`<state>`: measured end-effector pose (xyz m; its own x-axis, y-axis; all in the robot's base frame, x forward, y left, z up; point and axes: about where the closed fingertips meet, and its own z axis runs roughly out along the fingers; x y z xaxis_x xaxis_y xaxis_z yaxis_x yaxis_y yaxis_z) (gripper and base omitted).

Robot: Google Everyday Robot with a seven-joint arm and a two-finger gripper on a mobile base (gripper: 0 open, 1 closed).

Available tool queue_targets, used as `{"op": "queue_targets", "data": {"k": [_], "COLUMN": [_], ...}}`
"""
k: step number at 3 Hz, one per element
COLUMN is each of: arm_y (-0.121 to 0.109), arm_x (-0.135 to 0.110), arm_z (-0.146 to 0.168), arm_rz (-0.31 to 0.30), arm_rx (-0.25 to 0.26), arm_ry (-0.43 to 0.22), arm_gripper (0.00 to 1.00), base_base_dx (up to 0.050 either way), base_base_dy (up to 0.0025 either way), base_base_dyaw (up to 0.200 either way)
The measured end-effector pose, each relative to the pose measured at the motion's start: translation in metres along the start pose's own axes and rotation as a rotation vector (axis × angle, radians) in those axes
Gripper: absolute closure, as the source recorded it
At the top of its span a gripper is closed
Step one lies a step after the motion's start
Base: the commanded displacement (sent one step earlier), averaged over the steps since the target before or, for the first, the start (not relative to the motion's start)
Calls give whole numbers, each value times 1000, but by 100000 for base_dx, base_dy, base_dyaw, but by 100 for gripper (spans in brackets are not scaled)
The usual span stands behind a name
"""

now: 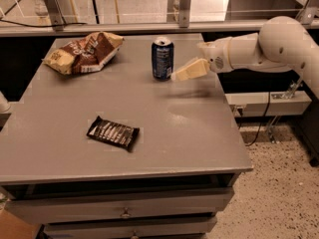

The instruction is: Move pepsi can near brown chip bag

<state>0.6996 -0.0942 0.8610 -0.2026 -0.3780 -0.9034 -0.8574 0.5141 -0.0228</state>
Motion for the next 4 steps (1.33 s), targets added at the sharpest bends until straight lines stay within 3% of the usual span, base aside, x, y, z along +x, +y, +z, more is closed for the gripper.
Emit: {"op": "queue_targets", "data": {"k": [1,2,4], "arm_y": [-2,-2,4], "arm_x": [-4,-11,-36], "arm_z": [34,57,58], "arm_rz": [20,33,39], "arm_rx": [-37,-62,-99], "arm_ry": [-39,-84,-177], "arm_gripper": [0,18,64], "base_base_dx": [0,0,0], "base_base_dy": [0,0,0], "base_base_dyaw": [0,0,0]}}
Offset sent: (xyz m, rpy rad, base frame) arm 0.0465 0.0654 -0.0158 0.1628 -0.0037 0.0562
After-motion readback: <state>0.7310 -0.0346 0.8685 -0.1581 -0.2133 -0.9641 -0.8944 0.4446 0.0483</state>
